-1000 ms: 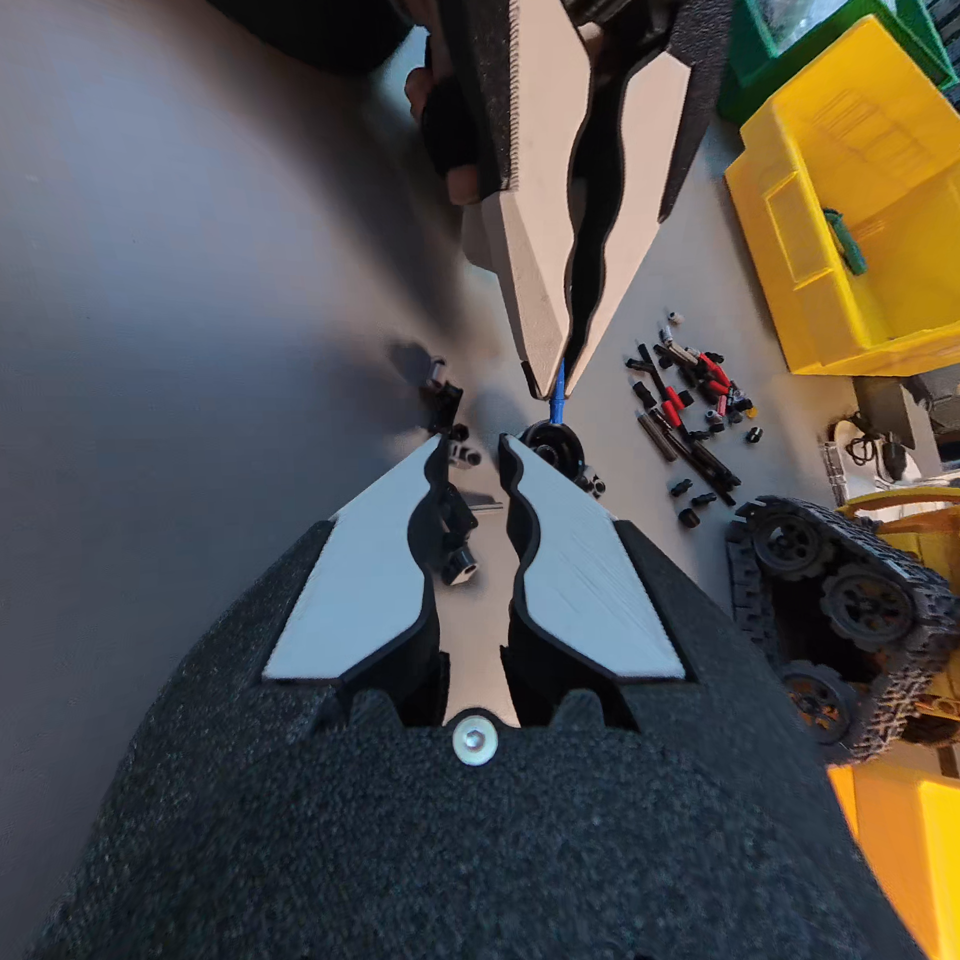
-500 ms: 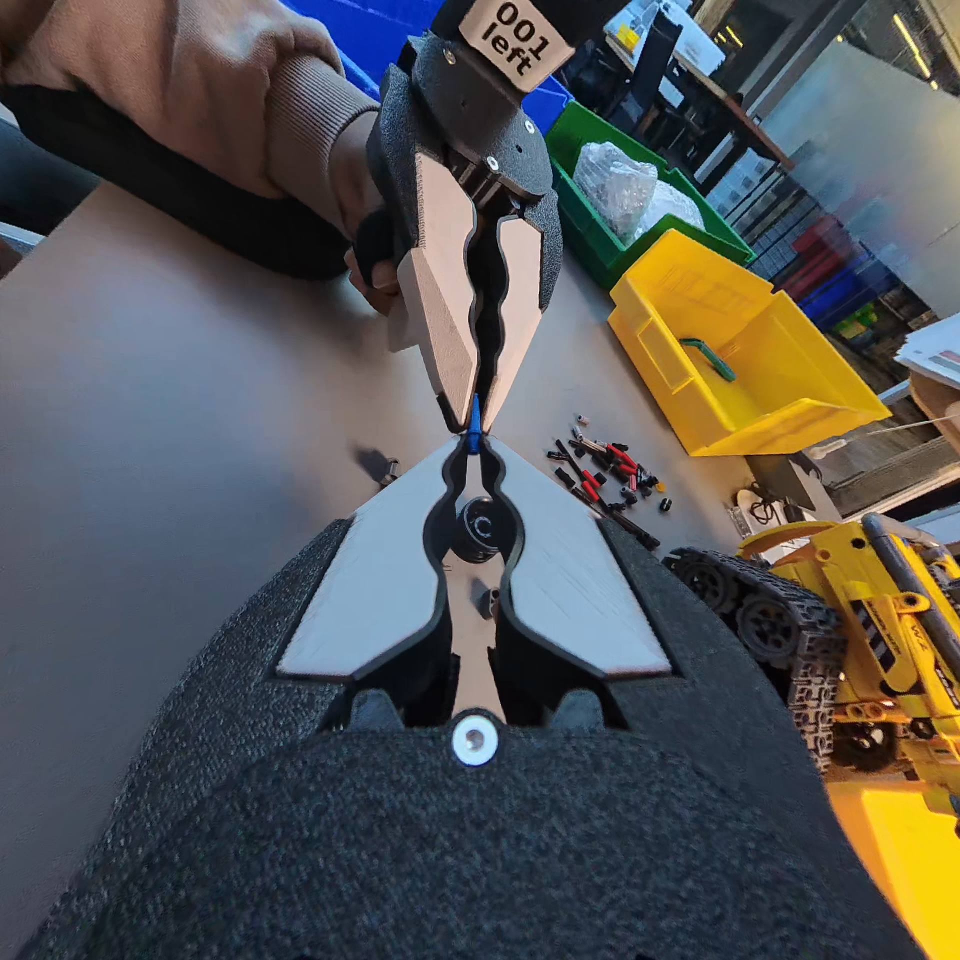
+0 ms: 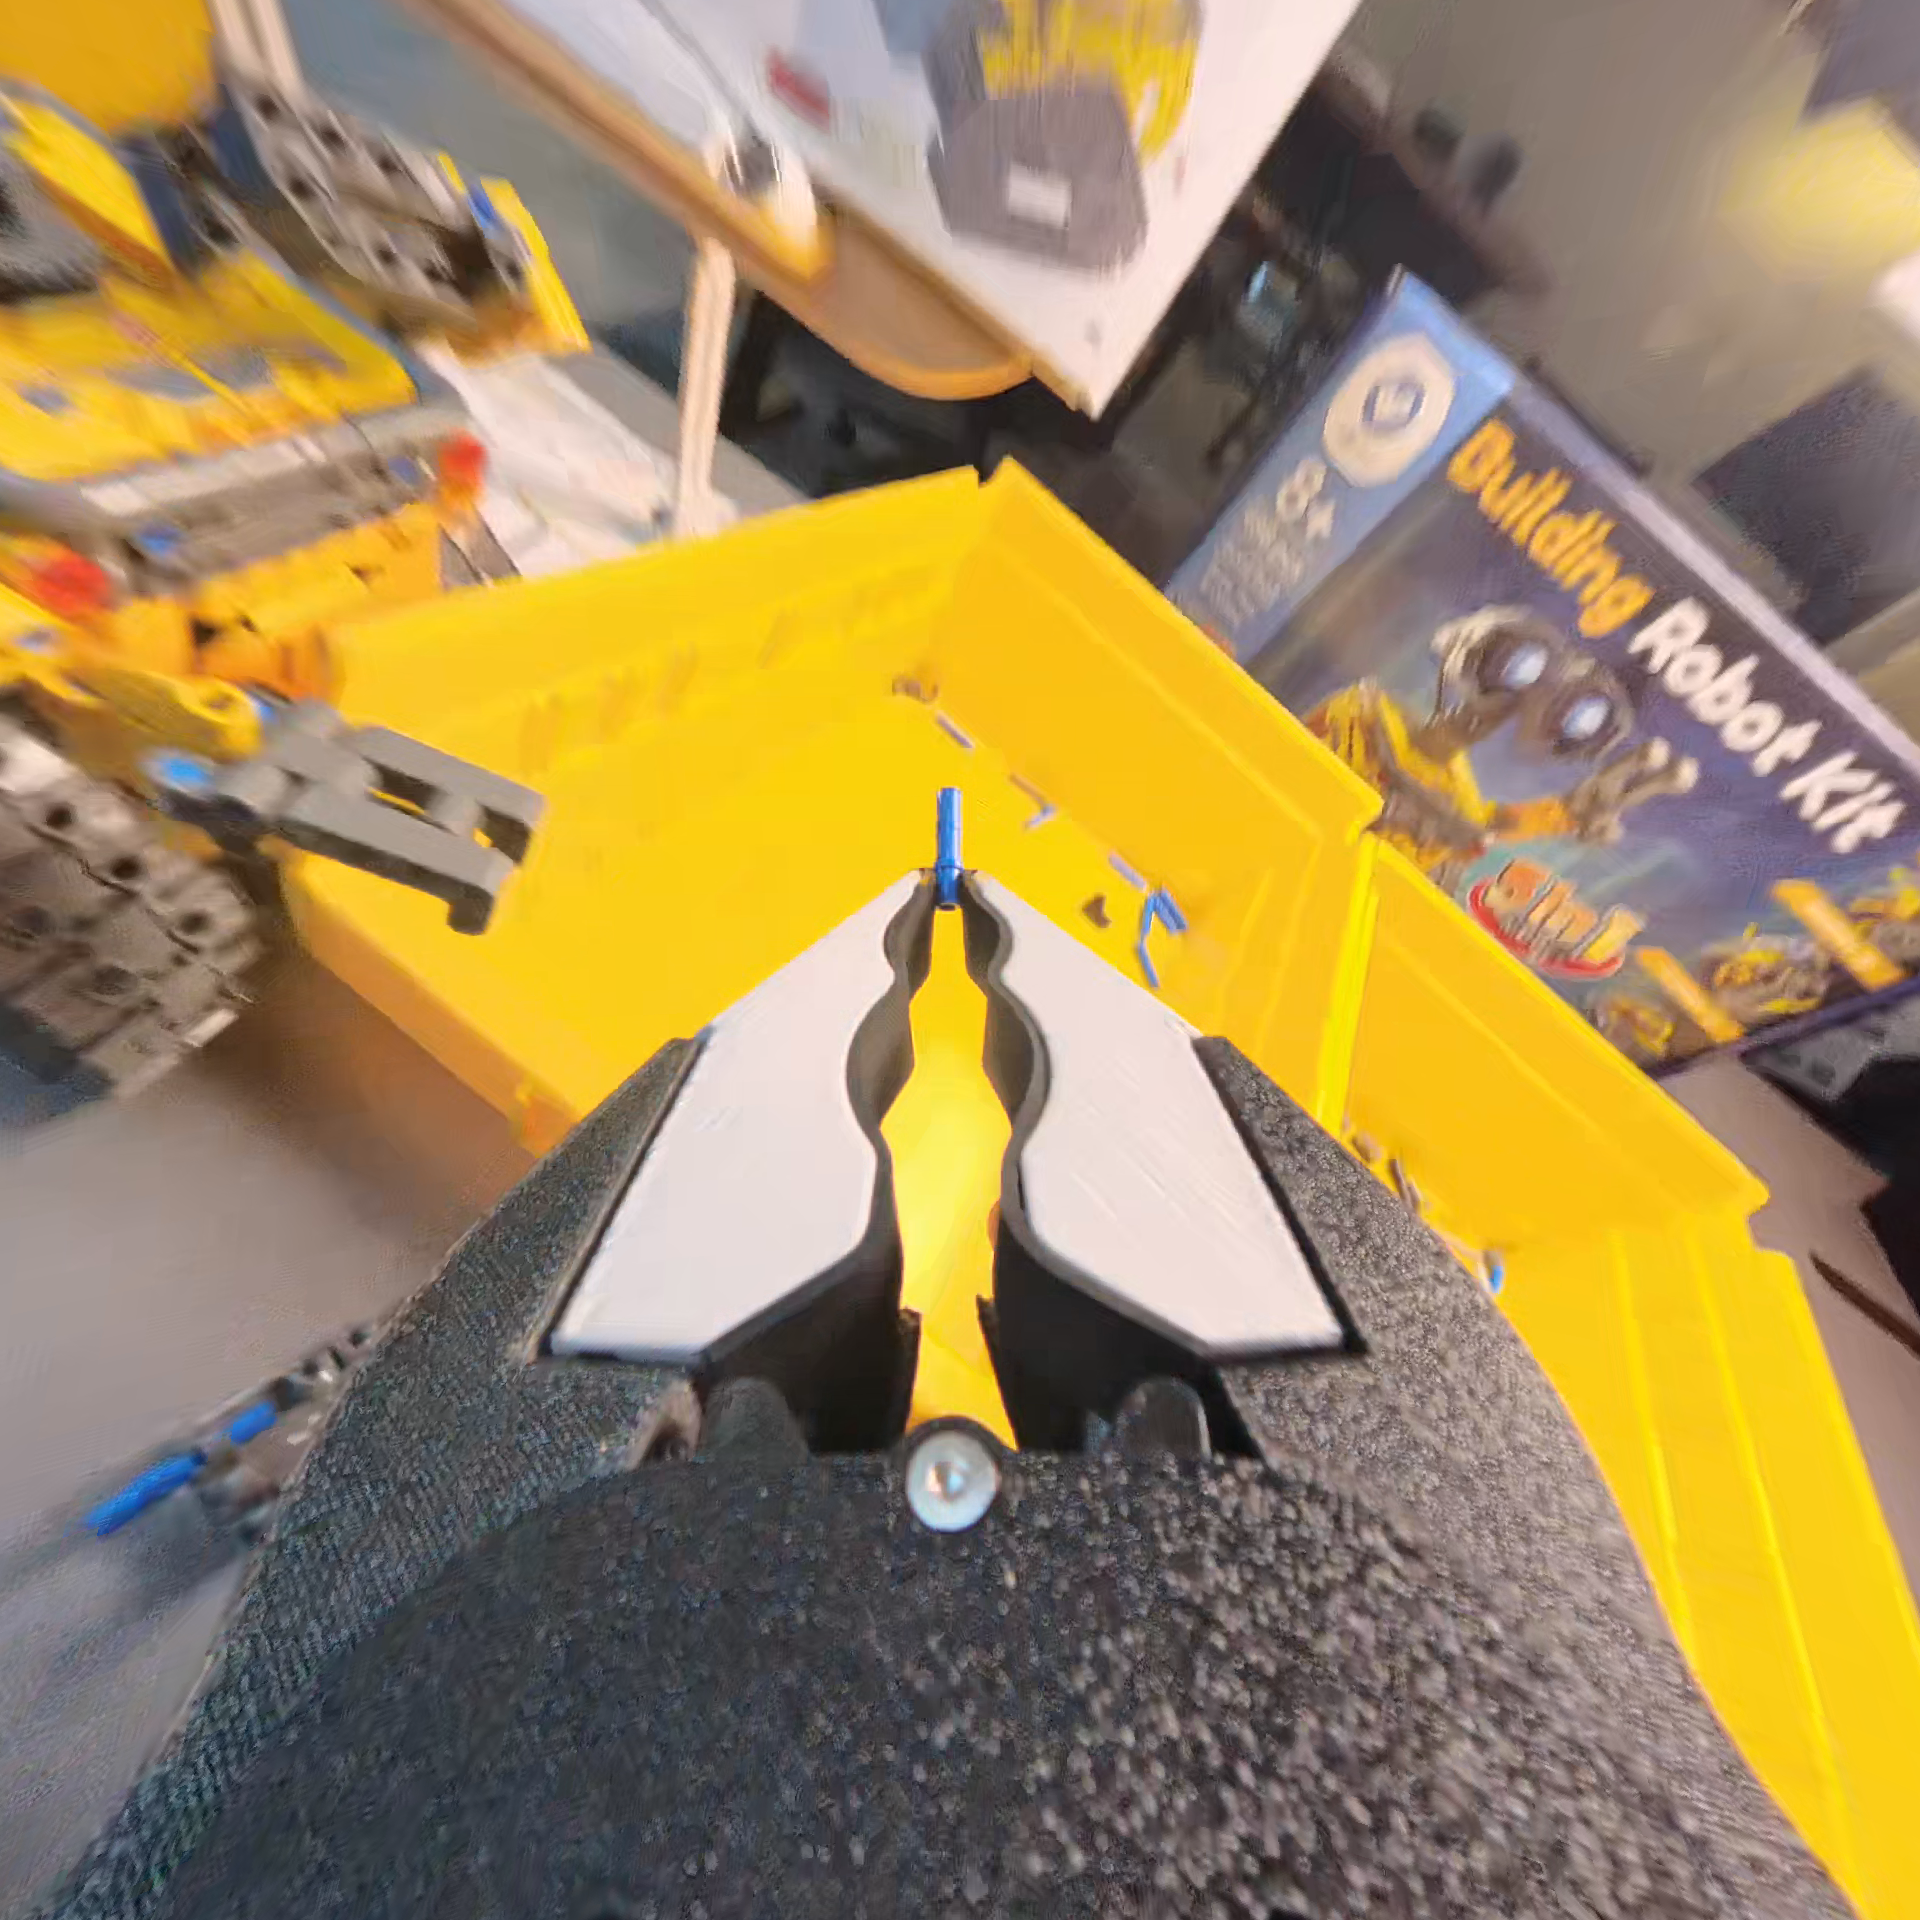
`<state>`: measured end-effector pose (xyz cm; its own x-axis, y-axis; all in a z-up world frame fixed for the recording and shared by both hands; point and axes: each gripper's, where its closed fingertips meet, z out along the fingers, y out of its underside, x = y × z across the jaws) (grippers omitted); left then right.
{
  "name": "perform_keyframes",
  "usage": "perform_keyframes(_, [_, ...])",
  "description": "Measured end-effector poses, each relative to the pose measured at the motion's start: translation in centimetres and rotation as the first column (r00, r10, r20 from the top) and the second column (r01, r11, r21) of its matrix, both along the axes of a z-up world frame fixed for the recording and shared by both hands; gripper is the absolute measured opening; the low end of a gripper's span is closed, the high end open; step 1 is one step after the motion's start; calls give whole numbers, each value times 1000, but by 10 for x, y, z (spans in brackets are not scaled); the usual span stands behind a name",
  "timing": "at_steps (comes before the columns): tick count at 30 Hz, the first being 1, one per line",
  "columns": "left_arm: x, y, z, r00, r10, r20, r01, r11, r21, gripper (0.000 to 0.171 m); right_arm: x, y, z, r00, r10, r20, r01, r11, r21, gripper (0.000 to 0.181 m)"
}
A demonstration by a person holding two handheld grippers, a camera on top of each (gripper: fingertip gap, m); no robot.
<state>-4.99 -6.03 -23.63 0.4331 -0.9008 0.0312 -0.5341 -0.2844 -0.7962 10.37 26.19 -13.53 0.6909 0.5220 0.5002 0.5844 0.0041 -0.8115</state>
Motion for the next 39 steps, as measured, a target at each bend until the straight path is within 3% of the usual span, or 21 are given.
perform_keyframes(4, [-3,0,-14,998,4,-69,-4,1000,-1,25,13,15,-54,986,-89,140,111,981,-161,8])
perform_keyframes(5, [-3,1,-16,997,8,-82,-7,1000,6,20,15,16,-54,983,-104,148,124,983,-137,0])
perform_keyframes(7, [0,1,-15,997,3,-74,-2,1000,13,8,17,16,-51,982,-106,155,126,984,-126,13])
perform_keyframes(11, [-1,3,-13,997,13,-77,-11,999,32,7,9,7,-22,998,-47,-40,44,996,-79,25])
perform_keyframes(14, [-4,9,2,999,44,-15,-43,997,68,7,-13,-24,25,959,145,-245,-140,989,40,26])
perform_keyframes(15, [-4,11,10,998,54,22,-56,995,83,7,-26,-44,38,921,246,-301,-241,969,56,26])
perform_keyframes(17, [-5,15,28,992,66,107,-79,990,118,7,-58,-100,51,786,485,-383,-512,858,36,24])
perform_keyframes(20, [-5,16,50,973,63,224,-98,984,150,7,-95,-197,43,536,748,-392,-821,570,-36,24])
perform_keyframes(22, [-4,16,60,961,50,273,-102,979,177,7,-111,-247,23,423,857,-296,-905,414,-94,25])
perform_keyframes(24, [-3,17,63,957,48,286,-108,975,197,7,-124,-275,1,364,897,-251,-929,331,-164,26])
perform_keyframes(30, [-1,15,64,960,34,278,-101,968,232,7,-145,-289,-27,344,898,-273,-932,291,-215,23])
perform_keyframes(35, [0,13,63,961,23,274,-88,970,228,7,-147,-288,-26,347,892,-290,-933,298,-201,14])
perform_keyframes(37, [2,9,66,947,6,322,-69,980,185,8,-147,-291,-24,328,901,-285,-942,288,-175,13])
perform_keyframes(39, [1,2,85,882,-20,470,-37,993,111,21,-147,-294,-15,303,907,-293,-952,274,-136,14])
